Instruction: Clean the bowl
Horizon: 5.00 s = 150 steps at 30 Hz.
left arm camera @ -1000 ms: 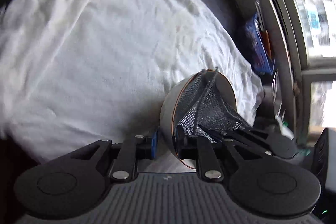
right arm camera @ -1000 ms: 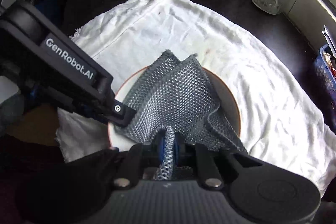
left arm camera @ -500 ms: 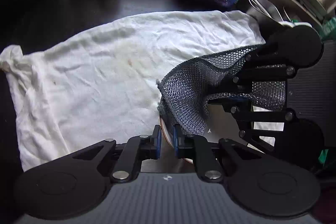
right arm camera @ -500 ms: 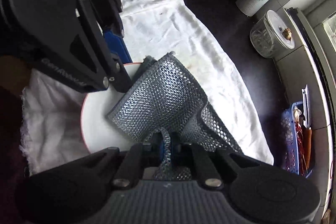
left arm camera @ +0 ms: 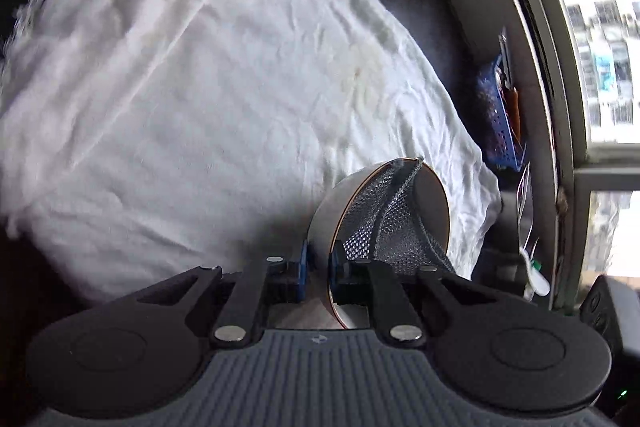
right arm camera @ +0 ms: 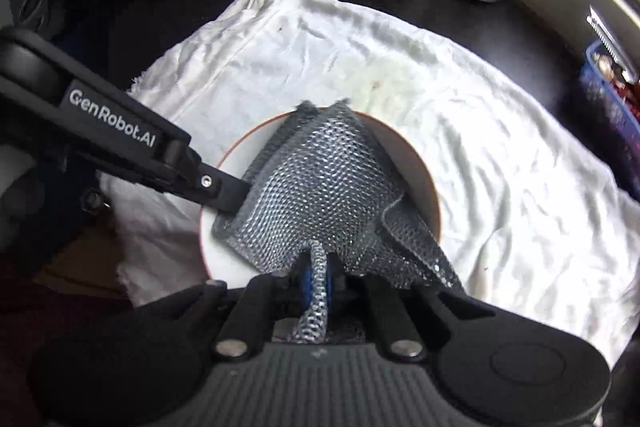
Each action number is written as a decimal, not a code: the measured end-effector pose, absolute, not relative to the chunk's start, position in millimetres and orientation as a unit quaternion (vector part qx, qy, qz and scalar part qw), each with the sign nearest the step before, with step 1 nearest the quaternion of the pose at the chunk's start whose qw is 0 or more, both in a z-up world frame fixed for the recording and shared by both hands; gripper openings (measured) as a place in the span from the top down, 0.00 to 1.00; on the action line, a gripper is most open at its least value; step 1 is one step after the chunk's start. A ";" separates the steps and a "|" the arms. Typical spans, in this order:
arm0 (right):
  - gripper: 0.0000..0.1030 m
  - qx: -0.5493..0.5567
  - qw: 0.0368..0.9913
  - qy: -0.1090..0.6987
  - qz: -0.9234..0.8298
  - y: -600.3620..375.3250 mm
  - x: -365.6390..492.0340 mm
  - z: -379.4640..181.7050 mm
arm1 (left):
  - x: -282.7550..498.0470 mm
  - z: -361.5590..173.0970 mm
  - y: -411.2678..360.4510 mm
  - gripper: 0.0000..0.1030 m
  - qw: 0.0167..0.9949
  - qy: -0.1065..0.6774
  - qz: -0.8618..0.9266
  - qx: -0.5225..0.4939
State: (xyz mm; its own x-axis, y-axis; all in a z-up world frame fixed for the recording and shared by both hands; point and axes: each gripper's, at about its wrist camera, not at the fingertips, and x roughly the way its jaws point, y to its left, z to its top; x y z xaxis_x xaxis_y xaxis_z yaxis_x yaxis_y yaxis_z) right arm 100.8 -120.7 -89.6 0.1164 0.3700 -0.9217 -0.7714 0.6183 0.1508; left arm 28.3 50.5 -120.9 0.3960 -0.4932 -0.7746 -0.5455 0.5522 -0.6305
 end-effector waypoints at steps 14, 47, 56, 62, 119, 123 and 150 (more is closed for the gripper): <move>0.94 -0.334 0.725 0.452 0.397 -115.9 85.8 -79.2 | 60.6 -78.3 9.1 0.88 0.818 0.546 -0.070 -0.164; 0.93 -0.227 0.713 0.514 0.419 -116.3 80.8 -88.4 | 22.9 -116.0 29.7 0.90 0.715 0.576 -0.005 -0.397; 0.94 -0.384 0.724 0.414 0.398 -111.8 73.6 -75.1 | 54.2 -65.8 -2.1 0.89 0.831 0.542 -0.083 -0.094; 0.96 -0.440 0.707 0.381 0.403 -102.0 74.2 -77.5 | 71.7 -80.3 8.6 0.88 0.808 0.569 -0.110 -0.106; 0.94 -0.359 0.721 0.442 0.395 -93.1 99.8 -94.0 | 74.4 -101.2 42.6 0.91 0.768 0.564 -0.059 -0.298; 0.94 -0.288 0.735 0.480 0.382 -96.7 103.2 -94.2 | 57.3 -110.5 51.5 0.90 0.734 0.559 -0.014 -0.385; 0.95 -0.355 0.730 0.437 0.386 -109.2 84.9 -78.1 | 78.4 -65.4 0.6 0.86 0.829 0.549 -0.074 -0.077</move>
State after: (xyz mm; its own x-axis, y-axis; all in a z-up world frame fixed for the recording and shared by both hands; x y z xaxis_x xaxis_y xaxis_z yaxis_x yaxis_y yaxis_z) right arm 84.9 -109.2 -78.1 0.3190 0.2542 -0.9130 -0.8750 0.4492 -0.1807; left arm 78.4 0.6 -65.4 0.3868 -0.2071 -0.8986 0.0373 0.9772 -0.2091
